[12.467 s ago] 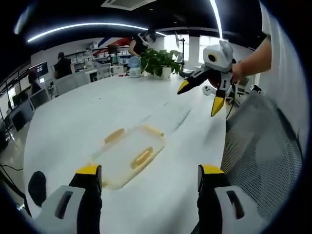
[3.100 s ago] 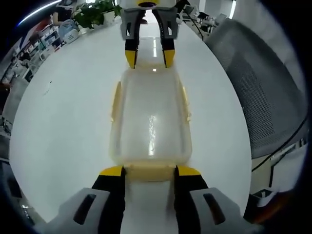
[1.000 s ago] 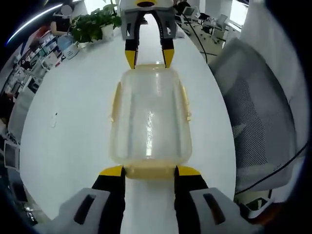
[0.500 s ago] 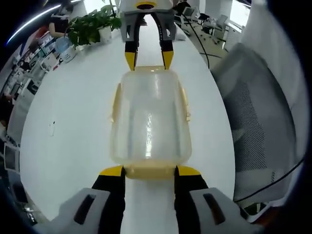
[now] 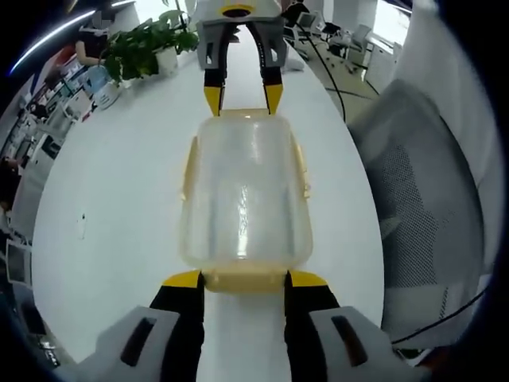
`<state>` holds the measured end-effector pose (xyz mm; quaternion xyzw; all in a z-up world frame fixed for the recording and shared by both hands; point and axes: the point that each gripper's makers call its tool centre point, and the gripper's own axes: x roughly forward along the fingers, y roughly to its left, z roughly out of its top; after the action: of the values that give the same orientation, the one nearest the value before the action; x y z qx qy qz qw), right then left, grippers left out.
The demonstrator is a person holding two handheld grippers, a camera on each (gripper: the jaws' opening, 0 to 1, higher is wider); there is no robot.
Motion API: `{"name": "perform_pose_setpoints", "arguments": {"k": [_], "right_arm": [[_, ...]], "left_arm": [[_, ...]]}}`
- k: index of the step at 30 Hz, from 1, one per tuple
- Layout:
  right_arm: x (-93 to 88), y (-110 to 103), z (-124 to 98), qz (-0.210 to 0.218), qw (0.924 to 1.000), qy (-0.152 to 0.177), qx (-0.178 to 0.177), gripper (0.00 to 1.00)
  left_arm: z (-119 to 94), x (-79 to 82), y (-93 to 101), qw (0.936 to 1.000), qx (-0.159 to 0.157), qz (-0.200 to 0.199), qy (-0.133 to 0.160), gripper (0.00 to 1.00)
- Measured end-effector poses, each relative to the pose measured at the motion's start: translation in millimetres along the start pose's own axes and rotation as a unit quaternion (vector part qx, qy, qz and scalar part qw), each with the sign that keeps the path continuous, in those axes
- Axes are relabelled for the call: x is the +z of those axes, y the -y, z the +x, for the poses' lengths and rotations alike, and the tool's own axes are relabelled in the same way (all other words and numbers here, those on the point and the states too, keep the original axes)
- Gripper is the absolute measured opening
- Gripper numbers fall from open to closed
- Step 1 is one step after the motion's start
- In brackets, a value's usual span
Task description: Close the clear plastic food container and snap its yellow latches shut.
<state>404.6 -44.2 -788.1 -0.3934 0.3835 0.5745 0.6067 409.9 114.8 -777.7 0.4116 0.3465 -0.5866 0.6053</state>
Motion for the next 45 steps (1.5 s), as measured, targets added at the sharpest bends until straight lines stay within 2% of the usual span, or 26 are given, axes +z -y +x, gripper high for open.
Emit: {"name": "perform_pose_setpoints", "arguments": {"k": [16, 45], "right_arm": [[-27.0, 1.2, -11.8, 0.002, 1.0000, 0.001, -0.001, 0.38], [-64.3, 1.5, -26.6, 0.010, 0.9999, -0.001, 0.003, 0.38]], "left_arm": [[14.7, 26.7, -1.0, 1.0000, -0.001, -0.001, 0.005, 0.38], [33.8, 61.1, -1.4, 0.9999, -0.008, -0.001, 0.010, 0.38]]}}
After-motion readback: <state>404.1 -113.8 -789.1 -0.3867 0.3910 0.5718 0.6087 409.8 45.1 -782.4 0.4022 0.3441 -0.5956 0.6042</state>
